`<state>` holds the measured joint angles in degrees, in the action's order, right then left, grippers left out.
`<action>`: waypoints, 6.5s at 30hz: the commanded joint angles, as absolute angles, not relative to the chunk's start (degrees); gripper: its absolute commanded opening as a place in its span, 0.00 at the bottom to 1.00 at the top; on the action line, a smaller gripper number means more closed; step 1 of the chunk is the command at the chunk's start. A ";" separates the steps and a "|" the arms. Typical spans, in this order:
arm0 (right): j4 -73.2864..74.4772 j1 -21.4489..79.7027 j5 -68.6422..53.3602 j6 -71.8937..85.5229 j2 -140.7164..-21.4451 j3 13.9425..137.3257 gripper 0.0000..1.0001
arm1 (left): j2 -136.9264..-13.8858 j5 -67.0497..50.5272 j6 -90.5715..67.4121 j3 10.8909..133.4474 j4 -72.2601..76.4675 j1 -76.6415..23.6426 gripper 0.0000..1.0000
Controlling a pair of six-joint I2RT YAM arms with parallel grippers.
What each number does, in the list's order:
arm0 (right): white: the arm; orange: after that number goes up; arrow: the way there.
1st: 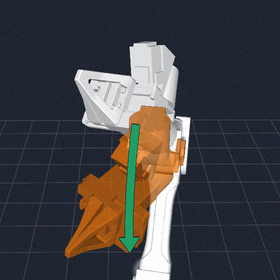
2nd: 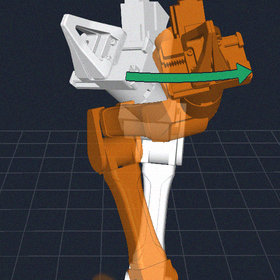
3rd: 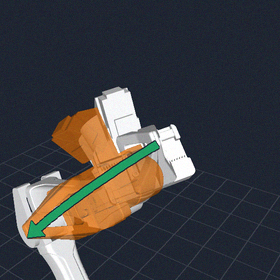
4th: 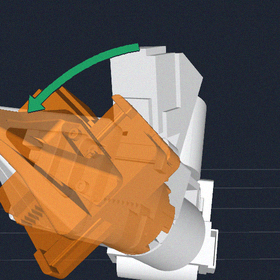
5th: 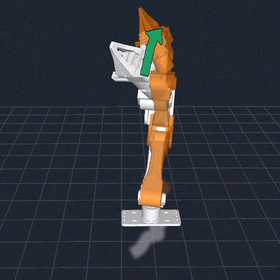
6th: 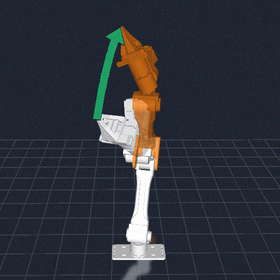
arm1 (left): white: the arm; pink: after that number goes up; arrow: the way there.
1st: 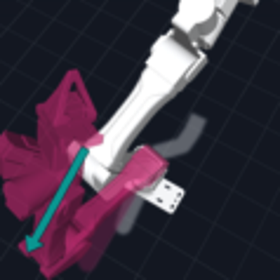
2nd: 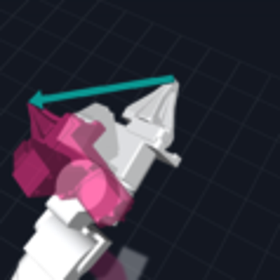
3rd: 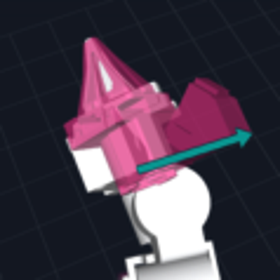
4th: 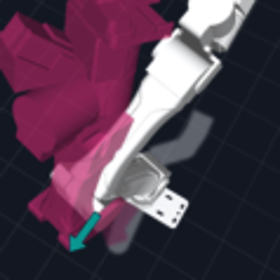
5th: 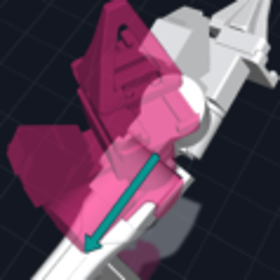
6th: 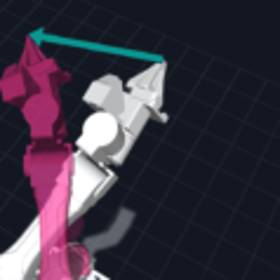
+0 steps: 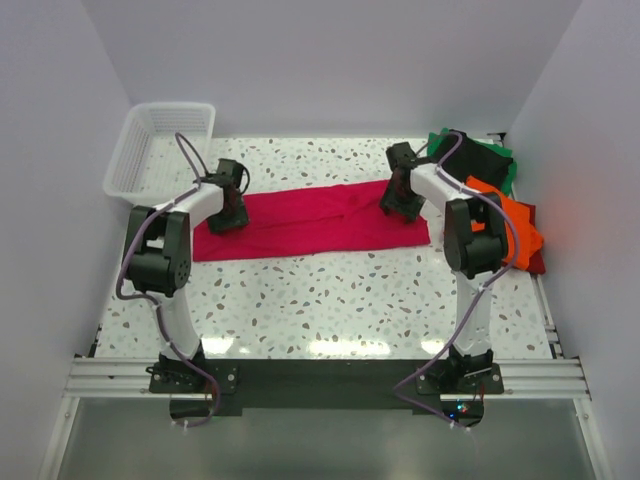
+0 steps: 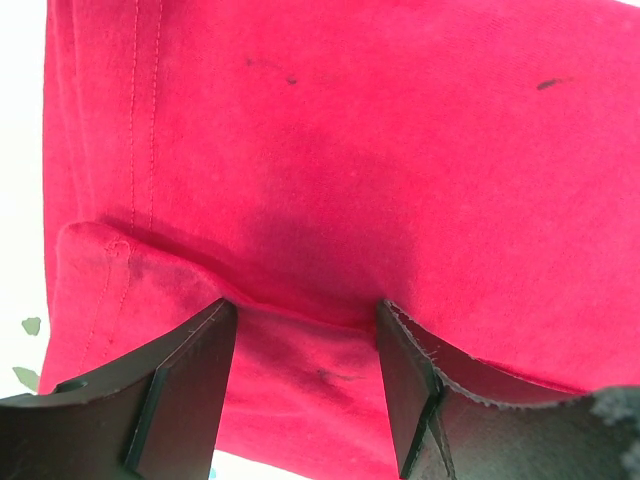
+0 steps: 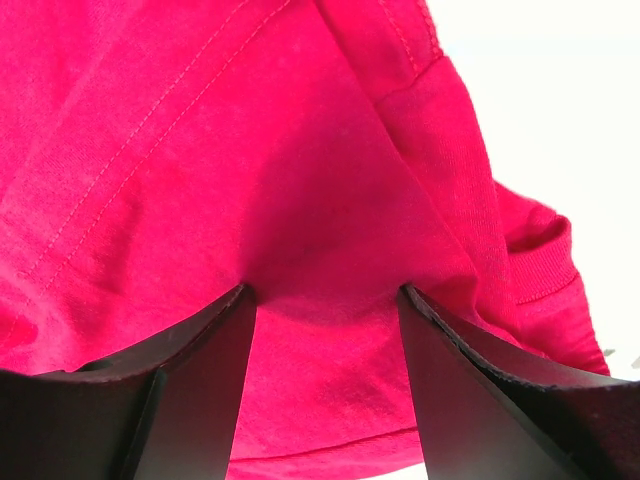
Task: Fold and stack the t-shirts
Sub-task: Fold the tshirt
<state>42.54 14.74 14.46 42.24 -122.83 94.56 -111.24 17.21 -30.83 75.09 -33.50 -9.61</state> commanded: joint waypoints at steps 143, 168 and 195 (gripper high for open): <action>39.81 28.65 1.84 12.83 -152.40 146.51 0.73 | -77.52 -21.54 -30.32 39.38 -44.38 -31.38 0.70; 36.73 25.93 5.54 12.64 -137.74 137.67 0.74 | -71.18 -4.06 -32.26 56.23 -42.81 -31.29 0.70; 31.73 36.82 5.98 20.74 -84.38 74.19 0.70 | -125.85 4.31 -20.84 108.97 -28.48 -25.75 0.68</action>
<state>35.46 35.00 7.25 19.09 -88.03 76.99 -123.50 3.70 -25.74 104.95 -33.76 -25.54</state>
